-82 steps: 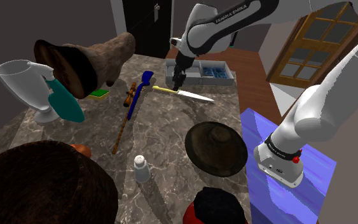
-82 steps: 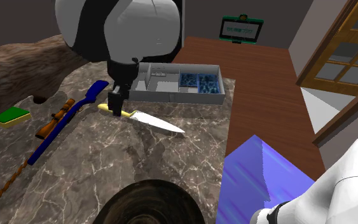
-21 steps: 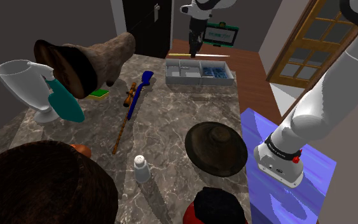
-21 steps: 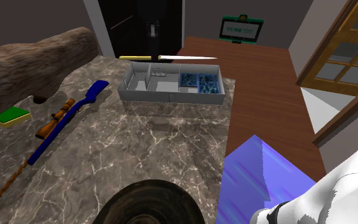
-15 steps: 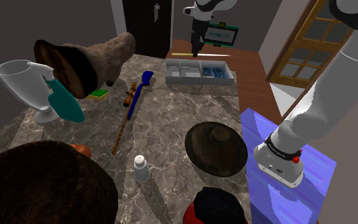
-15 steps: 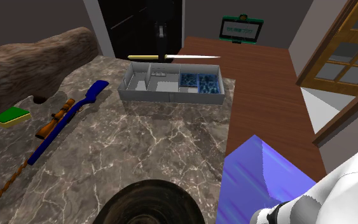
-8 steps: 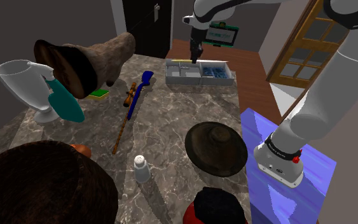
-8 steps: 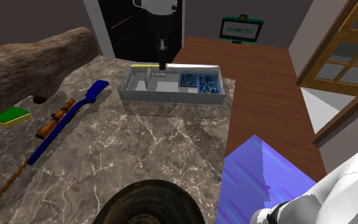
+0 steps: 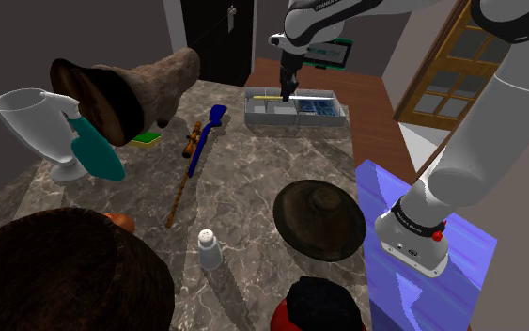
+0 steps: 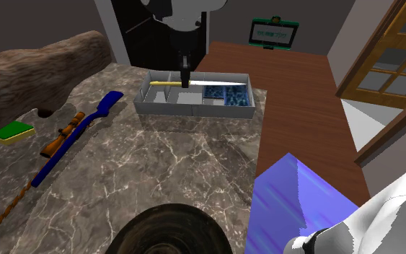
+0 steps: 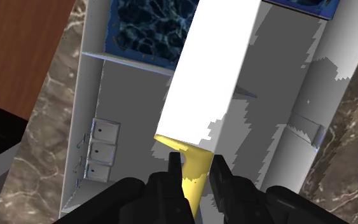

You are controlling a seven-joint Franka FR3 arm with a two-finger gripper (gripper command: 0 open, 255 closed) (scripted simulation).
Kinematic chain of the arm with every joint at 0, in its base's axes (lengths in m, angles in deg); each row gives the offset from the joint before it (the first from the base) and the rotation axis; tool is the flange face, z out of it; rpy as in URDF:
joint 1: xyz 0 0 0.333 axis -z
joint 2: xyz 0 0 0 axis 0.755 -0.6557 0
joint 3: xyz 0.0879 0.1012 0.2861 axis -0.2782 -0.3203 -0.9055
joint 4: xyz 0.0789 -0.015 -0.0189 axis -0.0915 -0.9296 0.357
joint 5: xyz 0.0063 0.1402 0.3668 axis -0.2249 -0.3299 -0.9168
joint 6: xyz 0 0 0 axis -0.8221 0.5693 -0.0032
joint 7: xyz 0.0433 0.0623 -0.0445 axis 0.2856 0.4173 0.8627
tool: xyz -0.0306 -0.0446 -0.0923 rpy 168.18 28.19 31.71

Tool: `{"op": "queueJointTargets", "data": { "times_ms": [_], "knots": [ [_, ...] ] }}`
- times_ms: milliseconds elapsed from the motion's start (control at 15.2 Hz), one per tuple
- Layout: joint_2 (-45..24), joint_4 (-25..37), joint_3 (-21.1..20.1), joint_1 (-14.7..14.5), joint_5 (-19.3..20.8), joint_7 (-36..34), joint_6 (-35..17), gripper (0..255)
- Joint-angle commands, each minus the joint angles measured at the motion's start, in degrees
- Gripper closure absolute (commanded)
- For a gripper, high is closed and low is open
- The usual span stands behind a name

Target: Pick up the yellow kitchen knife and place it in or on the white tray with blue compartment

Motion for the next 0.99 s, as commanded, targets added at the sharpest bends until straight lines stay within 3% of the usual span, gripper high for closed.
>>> {"op": "queueJointTargets", "data": {
  "times_ms": [0,264,330,660,924],
  "knots": [
    [-0.08,-0.15,0.02,0.02,0.00,0.03,-0.17,255],
    [-0.08,-0.15,0.02,0.03,0.00,0.03,-0.17,255],
    [-0.11,-0.14,0.01,0.02,0.00,0.02,-0.18,0],
    [-0.08,-0.15,0.02,0.03,0.00,0.03,-0.17,0],
    [2.64,3.98,0.22,0.20,0.46,-0.26,6.69,0]
  ]
}}
